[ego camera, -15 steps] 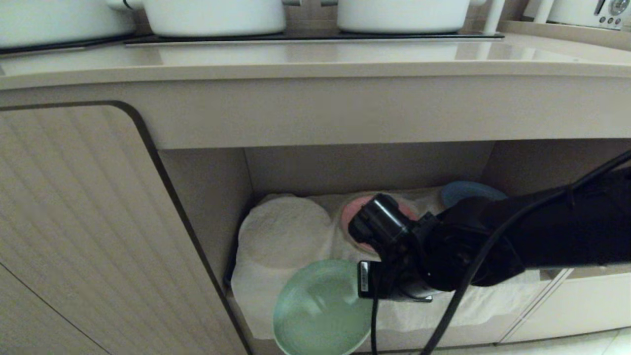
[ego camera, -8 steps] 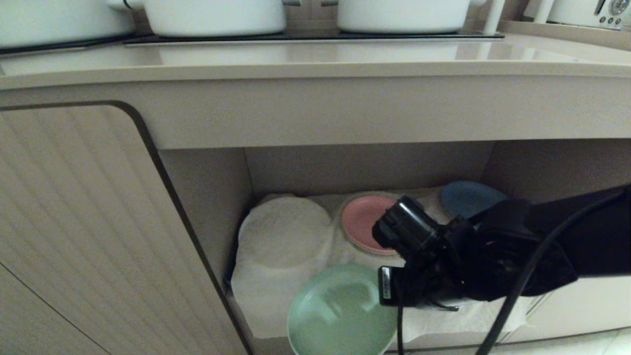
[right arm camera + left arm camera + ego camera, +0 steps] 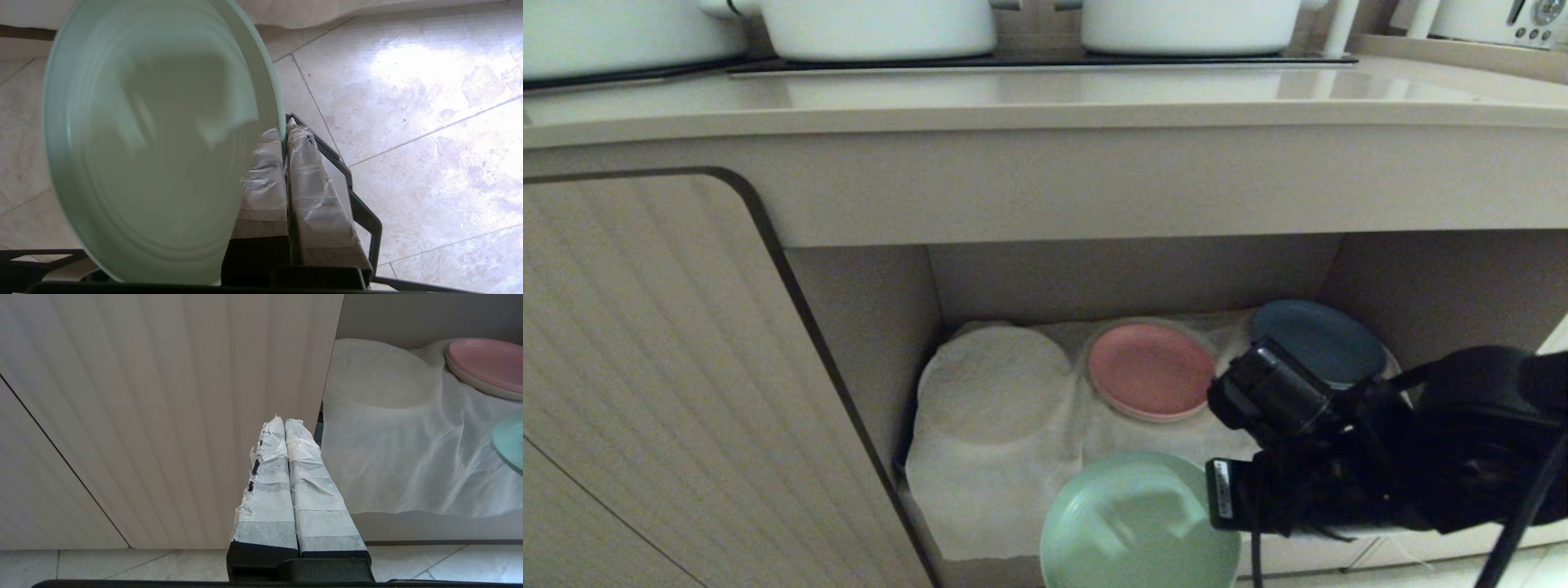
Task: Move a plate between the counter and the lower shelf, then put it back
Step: Put the plate
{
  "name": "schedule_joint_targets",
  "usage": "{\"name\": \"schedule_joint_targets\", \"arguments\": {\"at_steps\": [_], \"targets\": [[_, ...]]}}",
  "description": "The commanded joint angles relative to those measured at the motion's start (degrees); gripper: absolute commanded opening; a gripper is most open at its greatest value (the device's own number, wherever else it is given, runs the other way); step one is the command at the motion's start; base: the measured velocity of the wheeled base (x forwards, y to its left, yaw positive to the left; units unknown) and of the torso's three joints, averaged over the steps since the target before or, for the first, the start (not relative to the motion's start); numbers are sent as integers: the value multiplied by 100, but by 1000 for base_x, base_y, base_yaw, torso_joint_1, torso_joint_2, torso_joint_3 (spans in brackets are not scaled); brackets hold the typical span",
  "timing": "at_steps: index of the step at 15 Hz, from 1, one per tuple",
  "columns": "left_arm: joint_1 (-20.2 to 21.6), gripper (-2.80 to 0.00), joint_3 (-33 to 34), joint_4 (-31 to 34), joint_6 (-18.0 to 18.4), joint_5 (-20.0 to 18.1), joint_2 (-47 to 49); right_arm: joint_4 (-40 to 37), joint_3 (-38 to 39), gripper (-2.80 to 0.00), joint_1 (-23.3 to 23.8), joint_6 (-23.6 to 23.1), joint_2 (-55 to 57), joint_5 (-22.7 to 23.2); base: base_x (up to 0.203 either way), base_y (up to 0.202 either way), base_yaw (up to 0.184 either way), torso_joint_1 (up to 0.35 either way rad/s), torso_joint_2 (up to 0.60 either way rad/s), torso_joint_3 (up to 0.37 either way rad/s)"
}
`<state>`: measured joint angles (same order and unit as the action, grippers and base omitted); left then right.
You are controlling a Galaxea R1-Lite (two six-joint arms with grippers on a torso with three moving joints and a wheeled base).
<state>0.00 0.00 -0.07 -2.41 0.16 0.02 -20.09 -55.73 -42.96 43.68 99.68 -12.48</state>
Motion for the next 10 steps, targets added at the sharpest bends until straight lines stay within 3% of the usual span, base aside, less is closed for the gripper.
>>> {"name": "schedule_joint_targets", "arguments": {"at_steps": [1, 10], "targets": [[0, -280, 0, -1, -5, 2, -2, 90, 337, -280, 98, 27, -387, -15, 0, 0, 0, 0, 0, 0], [0, -280, 0, -1, -5, 2, -2, 136, 1752, -280, 669, 16, -1938, -97, 0, 0, 0, 0, 0, 0]]}}
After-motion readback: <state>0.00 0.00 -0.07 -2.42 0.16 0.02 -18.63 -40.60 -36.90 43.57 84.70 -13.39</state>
